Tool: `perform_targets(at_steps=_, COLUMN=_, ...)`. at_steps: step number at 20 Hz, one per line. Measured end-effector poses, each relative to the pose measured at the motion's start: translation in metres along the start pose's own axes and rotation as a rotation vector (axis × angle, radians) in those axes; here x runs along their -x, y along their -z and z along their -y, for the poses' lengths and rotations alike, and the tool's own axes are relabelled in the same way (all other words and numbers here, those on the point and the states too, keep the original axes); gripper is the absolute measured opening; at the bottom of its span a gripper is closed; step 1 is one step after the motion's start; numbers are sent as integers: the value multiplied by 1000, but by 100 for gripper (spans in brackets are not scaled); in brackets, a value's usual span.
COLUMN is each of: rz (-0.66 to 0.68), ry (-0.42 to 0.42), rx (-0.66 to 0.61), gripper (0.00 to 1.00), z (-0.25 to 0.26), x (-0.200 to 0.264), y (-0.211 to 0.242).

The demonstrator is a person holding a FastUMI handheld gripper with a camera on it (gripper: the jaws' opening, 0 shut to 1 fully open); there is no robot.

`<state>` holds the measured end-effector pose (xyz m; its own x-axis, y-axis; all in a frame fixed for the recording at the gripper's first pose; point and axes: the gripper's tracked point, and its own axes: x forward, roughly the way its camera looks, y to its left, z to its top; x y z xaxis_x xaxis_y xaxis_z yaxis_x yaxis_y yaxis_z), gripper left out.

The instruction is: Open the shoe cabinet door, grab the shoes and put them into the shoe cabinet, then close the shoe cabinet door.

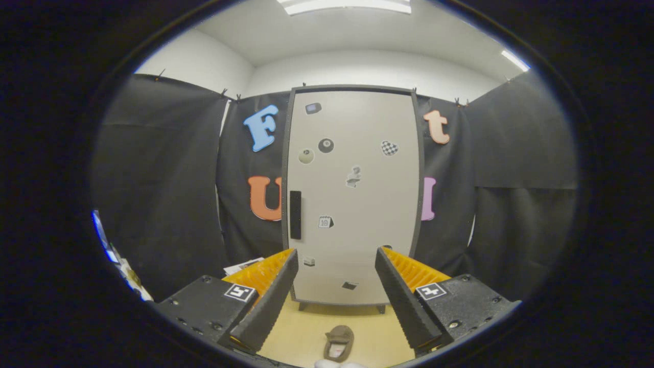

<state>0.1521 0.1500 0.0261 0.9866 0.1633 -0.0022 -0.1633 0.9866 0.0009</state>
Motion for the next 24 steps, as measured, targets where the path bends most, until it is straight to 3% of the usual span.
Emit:
perform_targets(at_steps=10, rz=-78, ry=-66, rx=-50, gripper=99, z=-59, x=-184, y=7)
perform_targets(at_steps=17, rz=-95, ry=-74, rx=-49, gripper=84, z=-93, x=-247, y=15)
perform_targets(at_steps=19, rz=-121, ry=-30, rx=-70, gripper=77, z=-91, x=-256, y=22)
perform_targets(at_steps=22, rz=-116, ry=8, rx=-66, gripper=41, z=-89, x=-261, y=24)
perform_targets(at_steps=24, rz=-129, ry=19, rx=-39, gripper=40, z=-86, x=-261, y=24)
